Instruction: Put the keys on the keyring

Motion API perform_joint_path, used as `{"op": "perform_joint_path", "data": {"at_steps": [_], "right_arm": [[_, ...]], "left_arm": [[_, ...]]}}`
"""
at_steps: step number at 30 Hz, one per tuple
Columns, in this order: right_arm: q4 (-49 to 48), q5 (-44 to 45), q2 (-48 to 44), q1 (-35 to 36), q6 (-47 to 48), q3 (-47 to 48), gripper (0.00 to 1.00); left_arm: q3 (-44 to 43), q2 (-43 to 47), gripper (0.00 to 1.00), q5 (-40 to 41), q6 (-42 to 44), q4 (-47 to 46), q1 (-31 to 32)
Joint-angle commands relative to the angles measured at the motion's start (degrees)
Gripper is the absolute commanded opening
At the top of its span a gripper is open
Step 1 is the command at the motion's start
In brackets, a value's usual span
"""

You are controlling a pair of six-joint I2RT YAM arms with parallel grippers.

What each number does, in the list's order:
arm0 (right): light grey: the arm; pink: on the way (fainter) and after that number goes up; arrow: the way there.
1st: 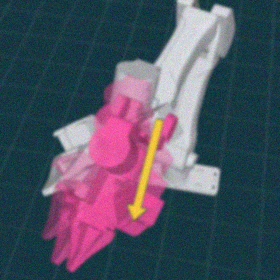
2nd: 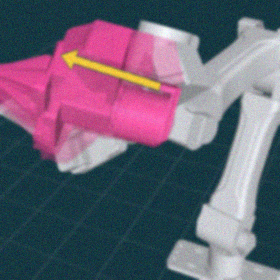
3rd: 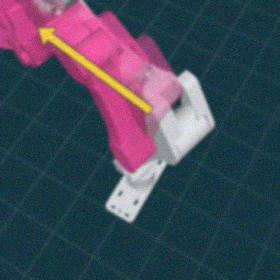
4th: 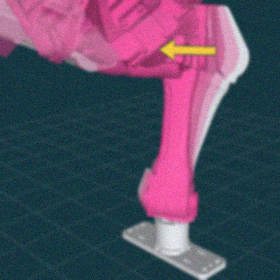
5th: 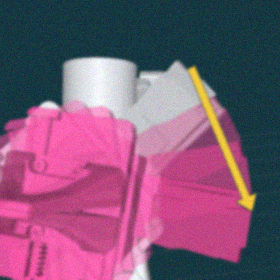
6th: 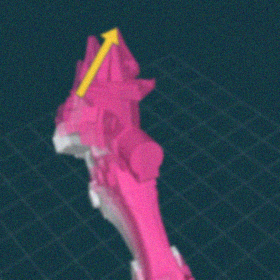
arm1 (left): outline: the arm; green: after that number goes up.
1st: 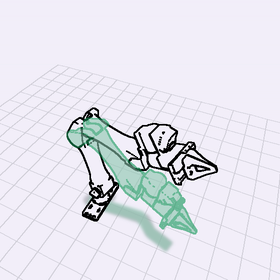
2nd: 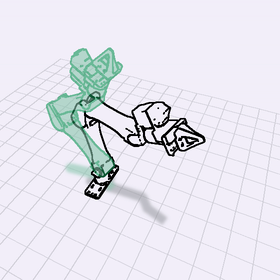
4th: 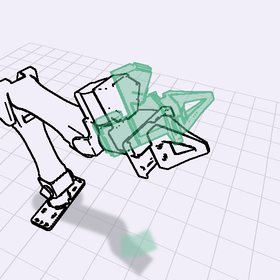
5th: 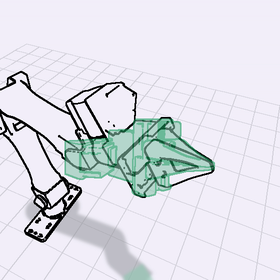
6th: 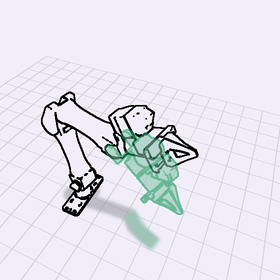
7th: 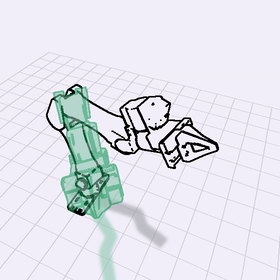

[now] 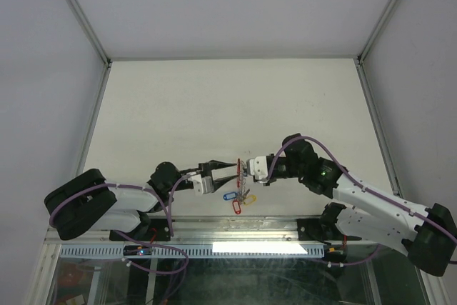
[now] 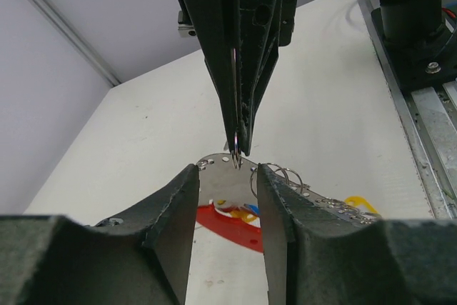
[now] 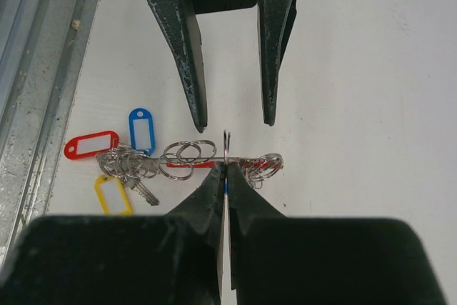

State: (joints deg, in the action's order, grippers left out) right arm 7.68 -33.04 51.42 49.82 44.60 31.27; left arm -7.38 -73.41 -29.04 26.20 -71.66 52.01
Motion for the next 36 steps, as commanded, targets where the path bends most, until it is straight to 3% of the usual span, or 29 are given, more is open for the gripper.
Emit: {"op": "perform_joint_path", "data": {"at_steps": [1, 19, 27, 36], "right_arm": [[5.1, 2.9, -1.2, 0.3, 4.6, 5.6, 0.0], [4.2, 5.5, 2.4, 1.4, 5.2, 8.6, 0.0], [4.2, 6.4, 3.0, 2.5, 5.4, 9.2, 0.0], [4.5, 7.6, 2.8, 3.3, 5.5, 9.4, 0.0]], "left_arm": [[-2.2, 1.8, 0.38, -0.7, 1.9, 1.9, -0.7], [-6.1, 1.8, 0.3, -0.8, 2.3, 7.9, -0.4], [-8.5, 2.0, 0.2, -0.1, 5.7, 14.5, 0.5], [-9.5, 2.7, 0.17, 2.1, 8.4, 19.5, 1.1]]}}
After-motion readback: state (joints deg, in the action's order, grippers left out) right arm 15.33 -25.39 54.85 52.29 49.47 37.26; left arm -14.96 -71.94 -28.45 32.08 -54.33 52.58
